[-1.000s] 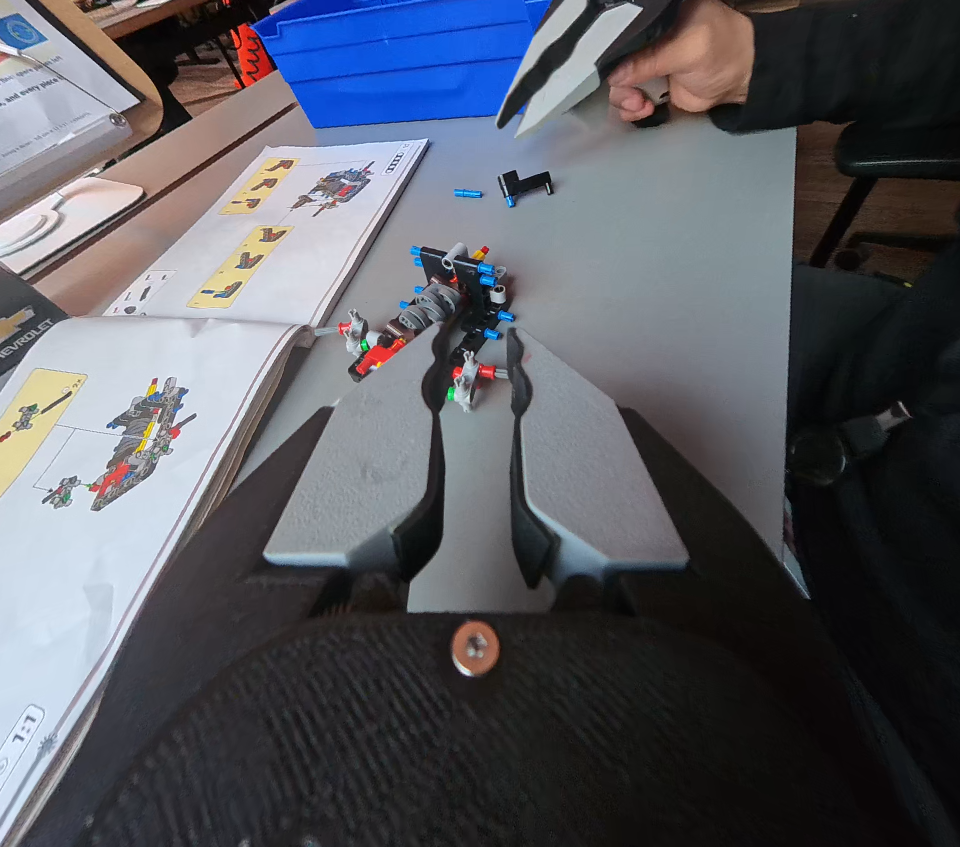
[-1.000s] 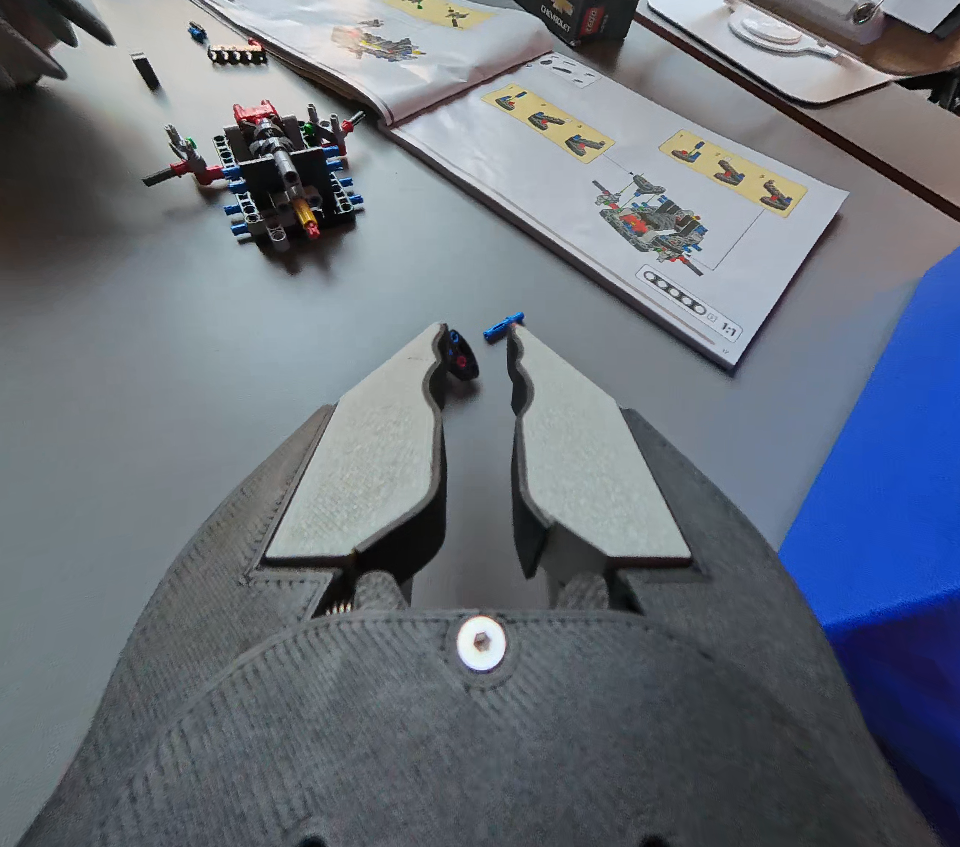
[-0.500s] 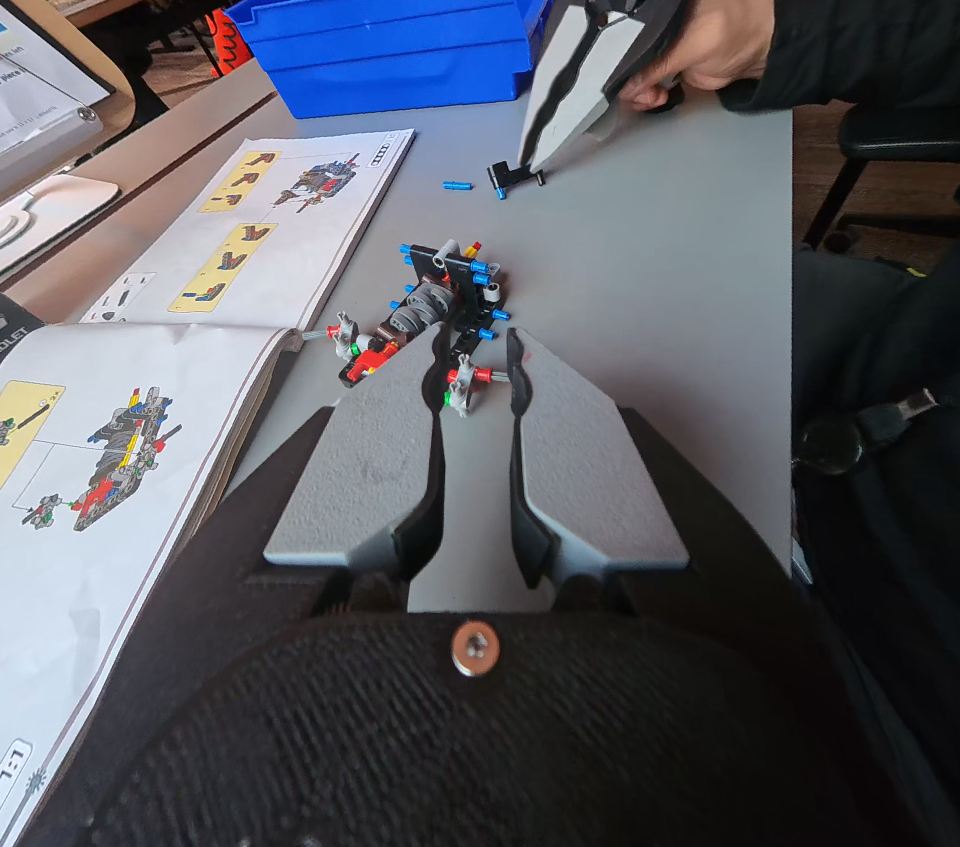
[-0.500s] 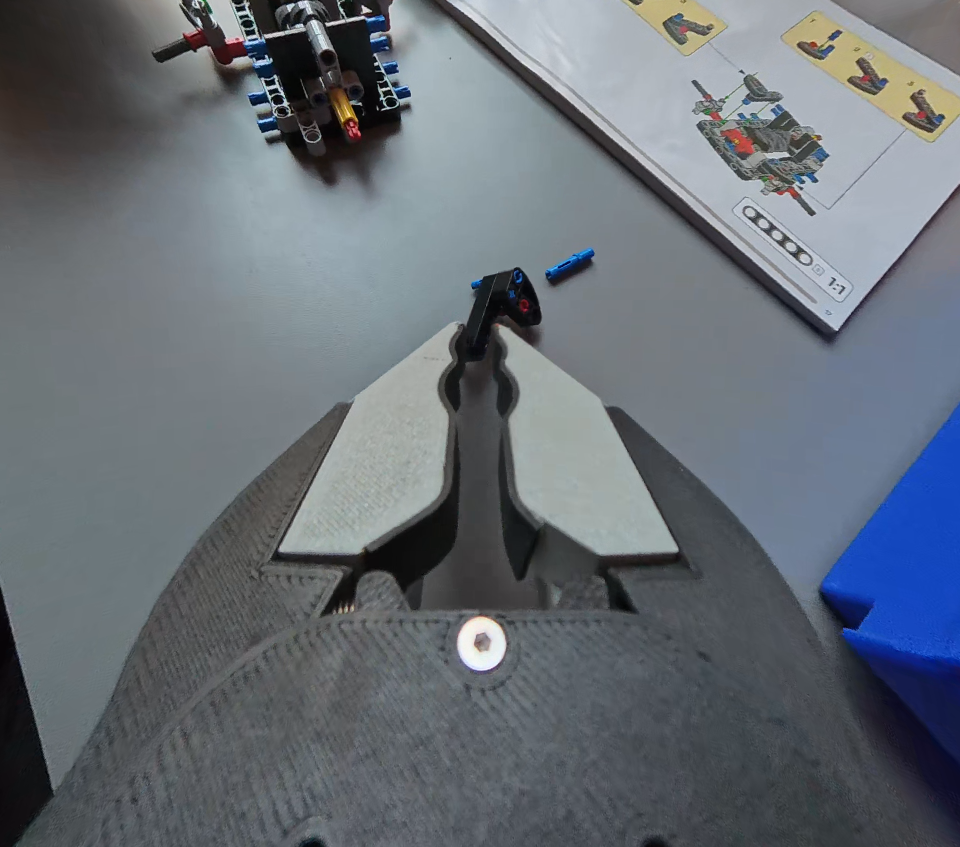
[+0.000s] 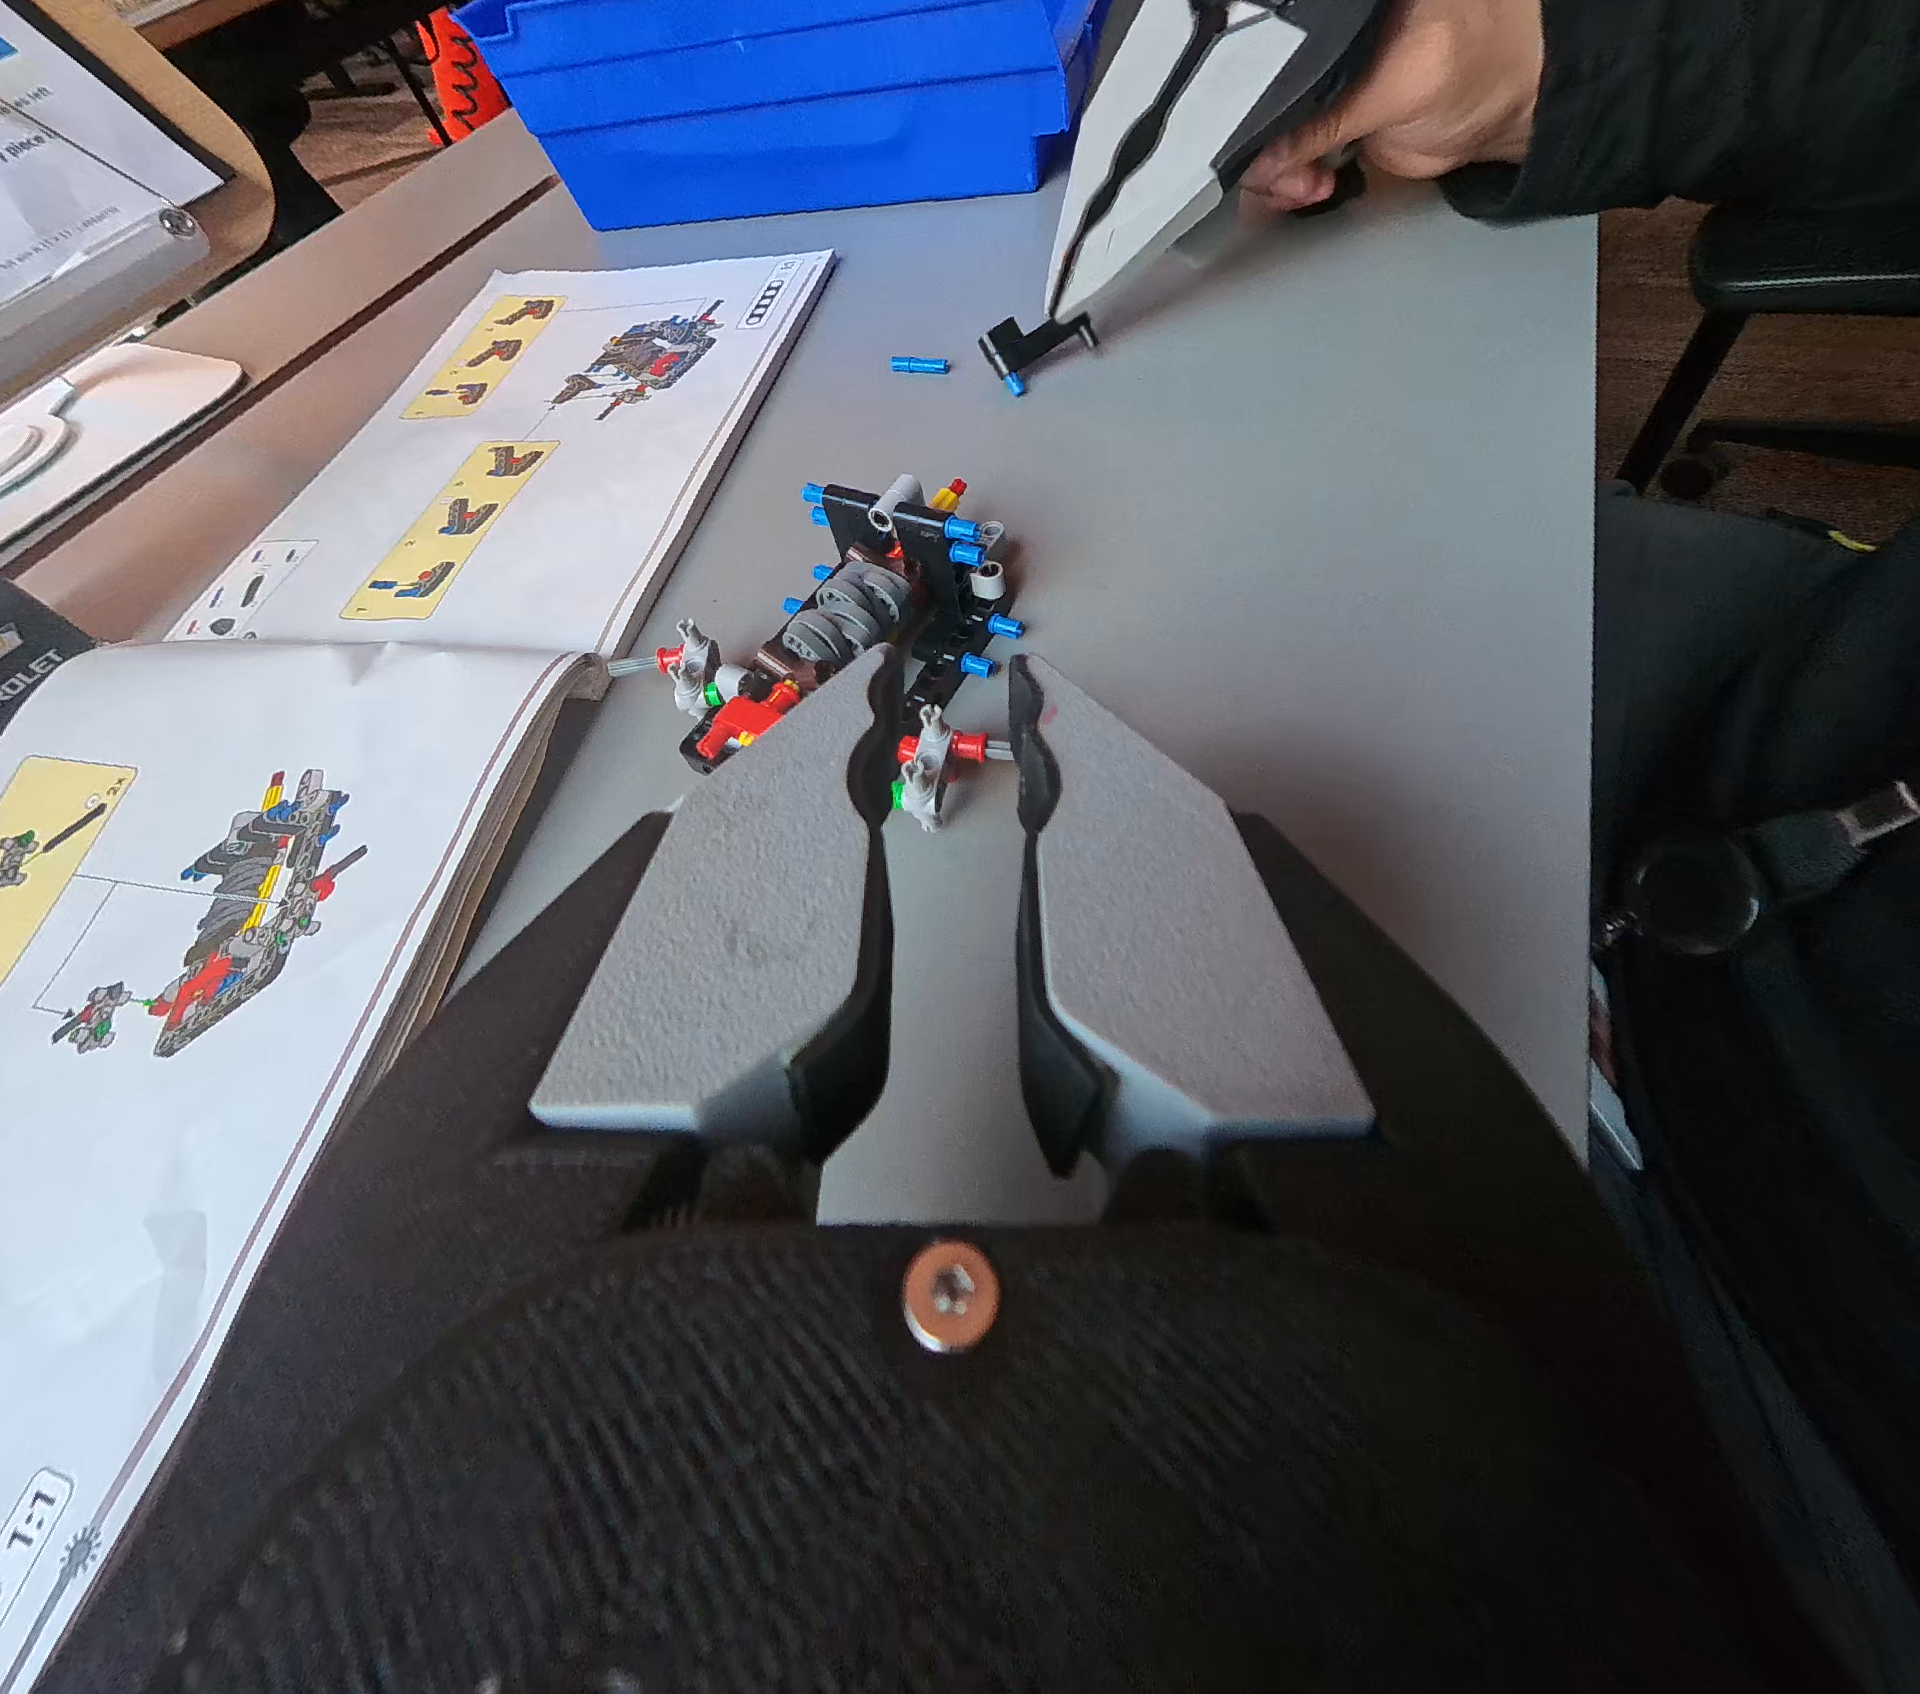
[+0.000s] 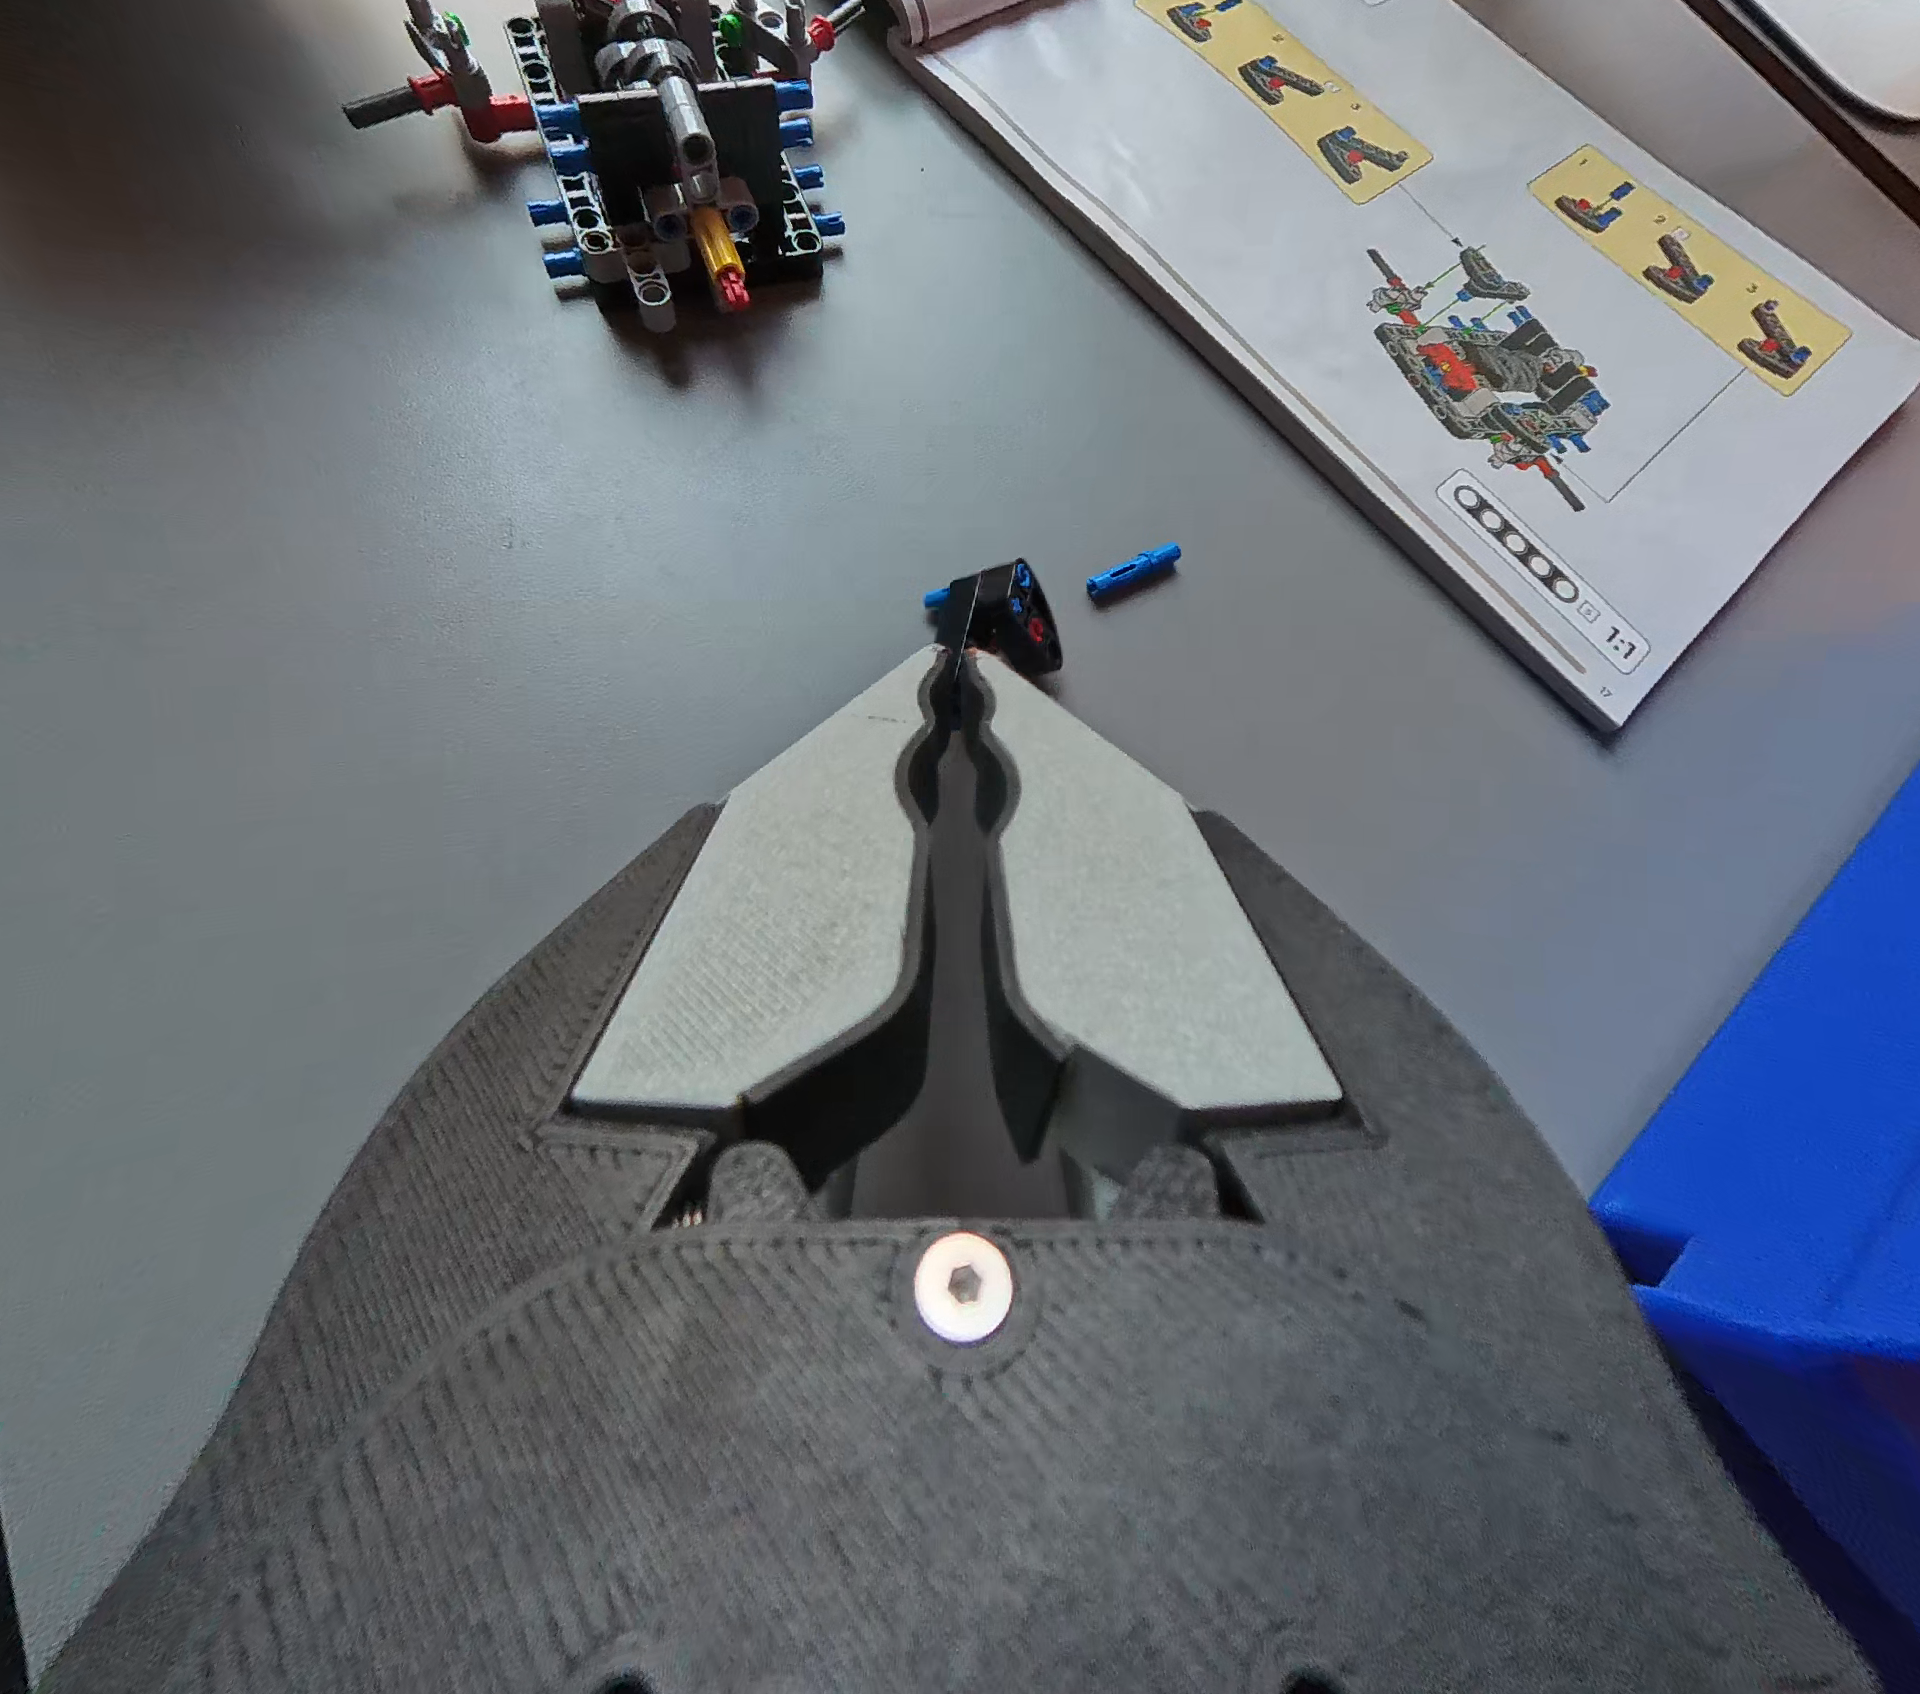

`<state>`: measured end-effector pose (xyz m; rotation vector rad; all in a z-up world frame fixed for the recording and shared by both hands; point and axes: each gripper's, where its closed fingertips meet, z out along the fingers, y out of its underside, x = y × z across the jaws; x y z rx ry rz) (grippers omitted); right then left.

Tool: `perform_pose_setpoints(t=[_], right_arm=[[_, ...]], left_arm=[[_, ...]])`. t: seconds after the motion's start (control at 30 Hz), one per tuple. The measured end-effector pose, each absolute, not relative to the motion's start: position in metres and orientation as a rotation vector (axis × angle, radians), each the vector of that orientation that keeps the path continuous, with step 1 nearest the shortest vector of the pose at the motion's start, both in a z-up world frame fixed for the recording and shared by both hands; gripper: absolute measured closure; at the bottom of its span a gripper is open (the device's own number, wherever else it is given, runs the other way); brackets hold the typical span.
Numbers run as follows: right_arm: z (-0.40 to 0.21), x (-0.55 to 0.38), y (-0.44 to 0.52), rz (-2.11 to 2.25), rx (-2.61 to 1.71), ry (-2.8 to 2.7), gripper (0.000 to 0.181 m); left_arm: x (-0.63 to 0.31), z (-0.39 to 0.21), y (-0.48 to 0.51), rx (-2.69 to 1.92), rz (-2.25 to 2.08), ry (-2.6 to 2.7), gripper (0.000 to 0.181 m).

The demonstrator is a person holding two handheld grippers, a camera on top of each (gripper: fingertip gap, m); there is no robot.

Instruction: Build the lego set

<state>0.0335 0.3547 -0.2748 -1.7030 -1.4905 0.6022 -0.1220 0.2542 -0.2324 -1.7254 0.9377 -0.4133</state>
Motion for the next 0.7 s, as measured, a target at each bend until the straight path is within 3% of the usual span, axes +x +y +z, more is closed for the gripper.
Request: perform_pose_setpoints(t=[0.7], right_arm=[[-0.241,0.034,0.366,0.640,-1.526,-1.331,0.181]], left_arm=[[-0.134,-0.225,0.233,-1.719,-0.389,0.844,0.171]])
